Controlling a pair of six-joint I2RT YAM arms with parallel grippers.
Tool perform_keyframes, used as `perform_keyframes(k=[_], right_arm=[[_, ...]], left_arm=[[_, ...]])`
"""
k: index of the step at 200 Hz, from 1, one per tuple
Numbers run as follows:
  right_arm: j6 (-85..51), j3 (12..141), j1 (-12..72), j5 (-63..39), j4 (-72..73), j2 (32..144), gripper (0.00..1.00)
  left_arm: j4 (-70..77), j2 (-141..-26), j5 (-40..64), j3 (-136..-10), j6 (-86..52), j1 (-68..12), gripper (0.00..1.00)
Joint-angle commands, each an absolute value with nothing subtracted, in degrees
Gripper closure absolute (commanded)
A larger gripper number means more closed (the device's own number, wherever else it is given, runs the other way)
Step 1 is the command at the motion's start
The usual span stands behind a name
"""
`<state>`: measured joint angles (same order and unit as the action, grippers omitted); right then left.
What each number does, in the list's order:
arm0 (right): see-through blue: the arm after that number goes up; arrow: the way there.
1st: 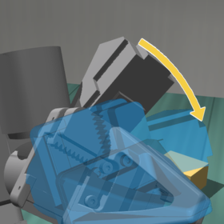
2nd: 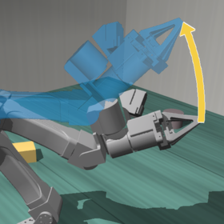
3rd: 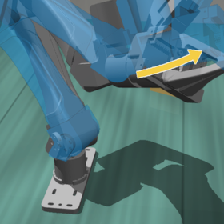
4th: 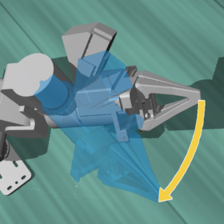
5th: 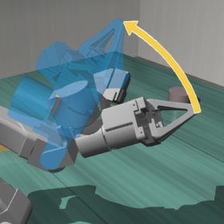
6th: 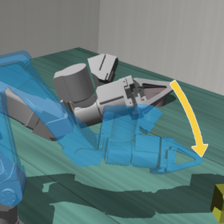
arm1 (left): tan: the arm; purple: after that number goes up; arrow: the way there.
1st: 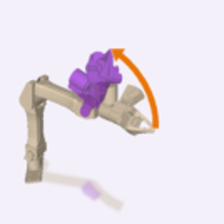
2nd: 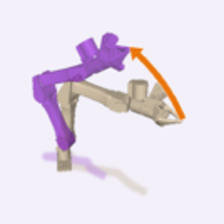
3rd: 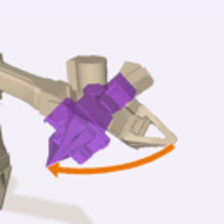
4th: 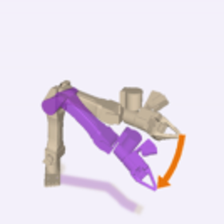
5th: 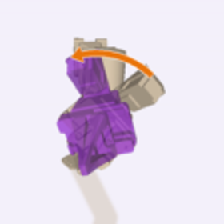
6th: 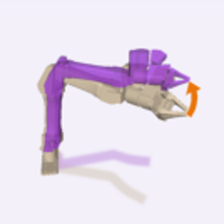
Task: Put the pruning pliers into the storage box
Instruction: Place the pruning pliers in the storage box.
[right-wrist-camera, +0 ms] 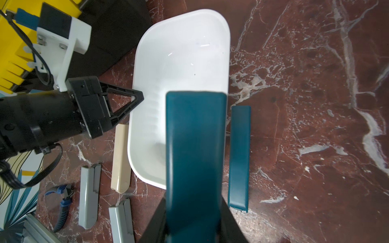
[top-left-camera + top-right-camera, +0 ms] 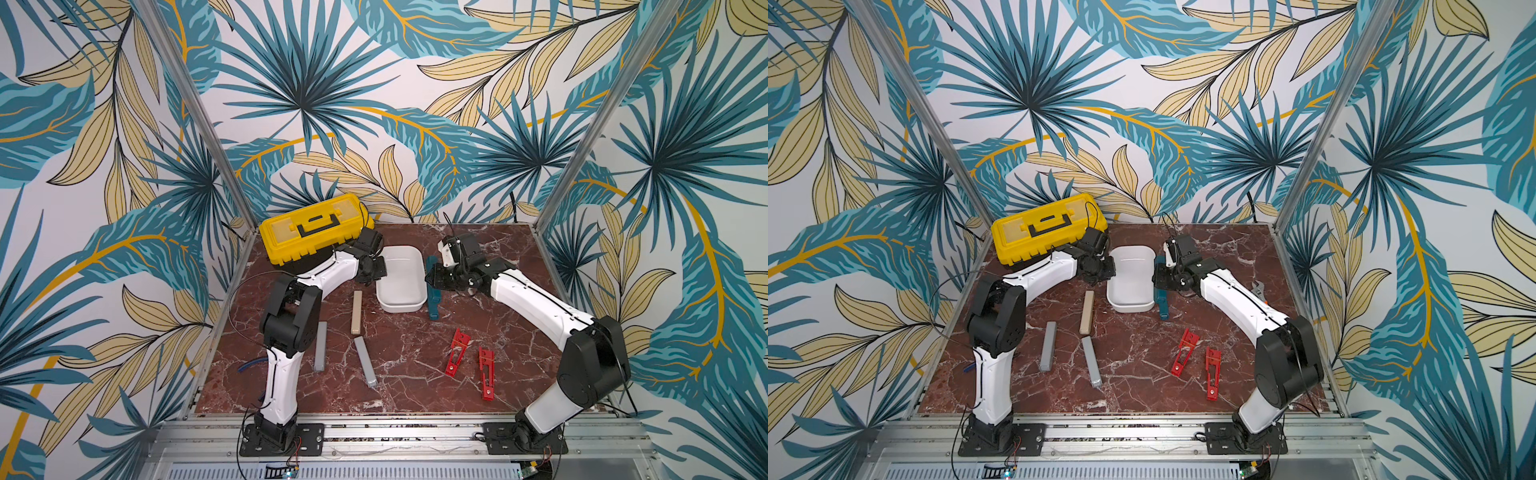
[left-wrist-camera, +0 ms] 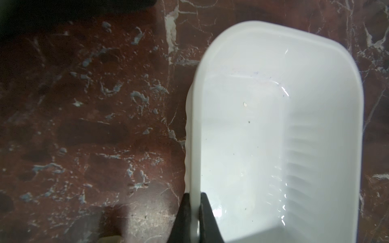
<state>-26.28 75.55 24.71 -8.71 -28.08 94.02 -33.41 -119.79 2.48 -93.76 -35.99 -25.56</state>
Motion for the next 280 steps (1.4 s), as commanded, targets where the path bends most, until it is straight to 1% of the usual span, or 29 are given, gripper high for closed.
perform_keyframes(k=[1, 37, 78, 126, 166, 191, 280], right_arm=[[-25.4, 76.9, 25.5, -11.0, -26.2, 94.7, 0.91], [-25.3, 75.8, 26.8, -11.6, -26.8, 94.1, 0.92], [-26.3, 75.0, 30.1, -11.7, -26.8, 95.4, 0.91], [-27.9, 77.3, 34.4, -10.3, -25.9, 101.6, 0.91], [-26.6, 79.3, 34.6, -8.4, -24.0, 108.0, 0.95], [-27.0, 82.1, 34.6, -9.5, -24.2, 111.3, 0.95], [-26.7, 89.2, 34.7, -8.9, -25.9, 118.0, 0.95]], left_arm=[[-38.5, -117.6, -2.3, -93.3, -39.5, -27.4, 1.0], [-35.3, -112.7, -4.7, -86.6, -43.2, -28.8, 1.0], [-36.6, -109.6, -6.0, -84.5, -45.1, -30.9, 1.0], [-33.5, -107.3, -5.9, -81.0, -46.6, -31.4, 1.0], [-30.2, -107.0, -4.6, -78.4, -47.8, -31.5, 1.0], [-28.3, -106.6, -4.6, -77.2, -48.6, -31.7, 1.0], [-27.8, -106.6, -4.0, -77.3, -48.1, -31.7, 1.0]])
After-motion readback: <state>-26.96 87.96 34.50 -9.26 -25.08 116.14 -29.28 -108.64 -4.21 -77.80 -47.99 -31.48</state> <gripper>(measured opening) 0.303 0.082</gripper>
